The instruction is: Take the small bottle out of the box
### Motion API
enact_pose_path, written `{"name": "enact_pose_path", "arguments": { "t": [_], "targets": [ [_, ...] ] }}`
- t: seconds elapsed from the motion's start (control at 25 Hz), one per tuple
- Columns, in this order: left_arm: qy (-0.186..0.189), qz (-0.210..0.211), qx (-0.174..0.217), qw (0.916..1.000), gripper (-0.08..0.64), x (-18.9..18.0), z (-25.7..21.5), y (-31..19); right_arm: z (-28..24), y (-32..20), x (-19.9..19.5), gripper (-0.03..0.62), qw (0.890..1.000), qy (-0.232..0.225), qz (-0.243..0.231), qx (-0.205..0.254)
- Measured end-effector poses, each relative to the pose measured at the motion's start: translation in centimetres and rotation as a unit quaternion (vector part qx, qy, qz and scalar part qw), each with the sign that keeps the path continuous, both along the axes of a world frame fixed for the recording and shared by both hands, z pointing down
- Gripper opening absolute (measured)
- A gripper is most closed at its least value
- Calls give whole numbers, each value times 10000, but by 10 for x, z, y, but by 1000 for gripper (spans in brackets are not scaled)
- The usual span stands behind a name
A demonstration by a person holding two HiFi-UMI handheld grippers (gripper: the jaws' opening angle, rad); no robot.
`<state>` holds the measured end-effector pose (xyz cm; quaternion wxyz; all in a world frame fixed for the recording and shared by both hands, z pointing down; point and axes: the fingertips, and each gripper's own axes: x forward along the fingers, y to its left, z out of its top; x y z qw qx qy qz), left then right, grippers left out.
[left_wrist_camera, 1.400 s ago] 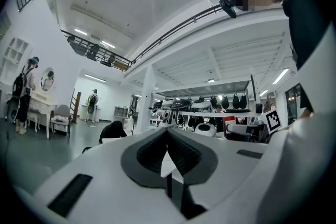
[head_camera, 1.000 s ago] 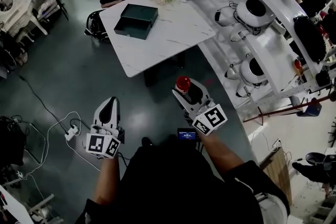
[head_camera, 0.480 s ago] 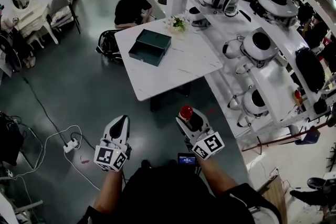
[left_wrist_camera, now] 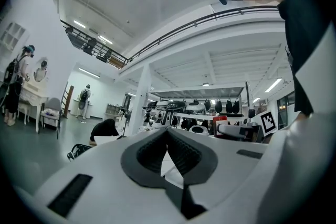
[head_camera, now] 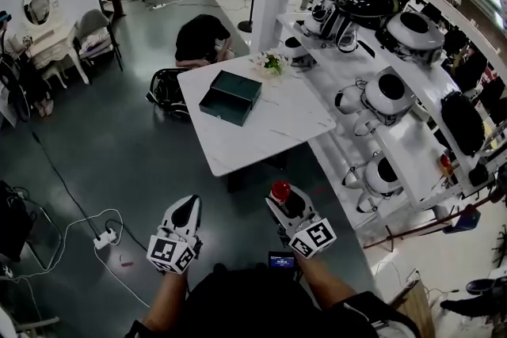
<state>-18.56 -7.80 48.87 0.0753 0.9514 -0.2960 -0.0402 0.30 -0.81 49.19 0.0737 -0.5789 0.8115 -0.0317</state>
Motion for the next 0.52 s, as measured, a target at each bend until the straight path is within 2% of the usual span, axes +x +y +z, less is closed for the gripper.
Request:
{"name": "enact_pose_path", "arguments": {
  "t": [0.52],
  "targets": [
    [71, 295, -106, 9995, 16, -27, 9, -19, 3, -17, -32, 236, 9998, -62, 165, -45]
  ]
}}
